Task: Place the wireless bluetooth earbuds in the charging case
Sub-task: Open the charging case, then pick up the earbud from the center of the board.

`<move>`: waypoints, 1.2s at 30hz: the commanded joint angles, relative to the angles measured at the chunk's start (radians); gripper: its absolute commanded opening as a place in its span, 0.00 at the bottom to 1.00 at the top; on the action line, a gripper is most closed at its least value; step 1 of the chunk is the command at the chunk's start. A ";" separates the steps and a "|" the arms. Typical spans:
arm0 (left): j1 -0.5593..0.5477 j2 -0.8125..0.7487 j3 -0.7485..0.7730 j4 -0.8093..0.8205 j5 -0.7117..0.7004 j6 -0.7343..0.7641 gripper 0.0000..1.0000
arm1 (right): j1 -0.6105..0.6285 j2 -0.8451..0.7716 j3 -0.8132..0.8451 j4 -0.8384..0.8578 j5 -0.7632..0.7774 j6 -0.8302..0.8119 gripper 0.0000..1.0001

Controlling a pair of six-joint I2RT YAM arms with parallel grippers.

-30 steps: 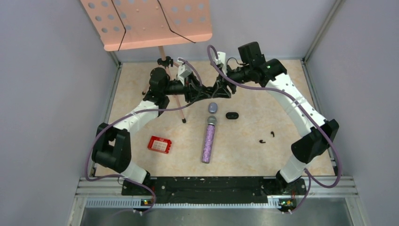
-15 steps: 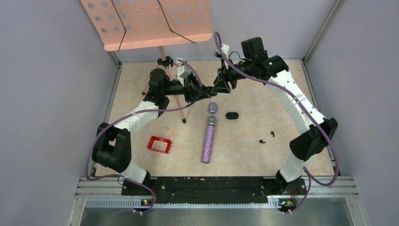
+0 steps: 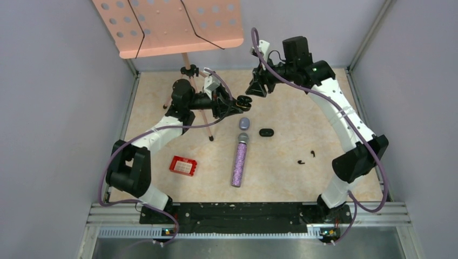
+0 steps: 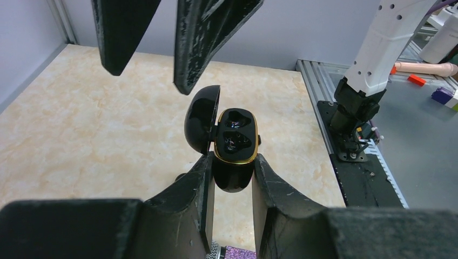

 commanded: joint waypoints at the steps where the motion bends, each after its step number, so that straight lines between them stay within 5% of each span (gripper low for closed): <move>1: -0.004 -0.001 -0.002 0.068 0.013 -0.015 0.00 | -0.013 0.017 0.039 0.046 0.020 0.026 0.45; 10: 0.000 0.012 -0.027 0.077 -0.033 -0.056 0.00 | -0.083 -0.065 0.032 0.040 0.033 0.078 0.47; 17: 0.014 -0.008 -0.043 0.074 -0.057 -0.116 0.00 | -0.250 -0.252 -0.286 -0.073 0.101 -0.047 0.41; 26: 0.029 -0.062 -0.084 0.018 -0.102 -0.108 0.00 | -0.350 -0.351 -0.768 -0.104 0.538 -0.043 0.31; 36: 0.041 -0.097 -0.093 -0.068 -0.121 -0.067 0.00 | -0.362 -0.215 -0.855 -0.057 0.675 -0.004 0.31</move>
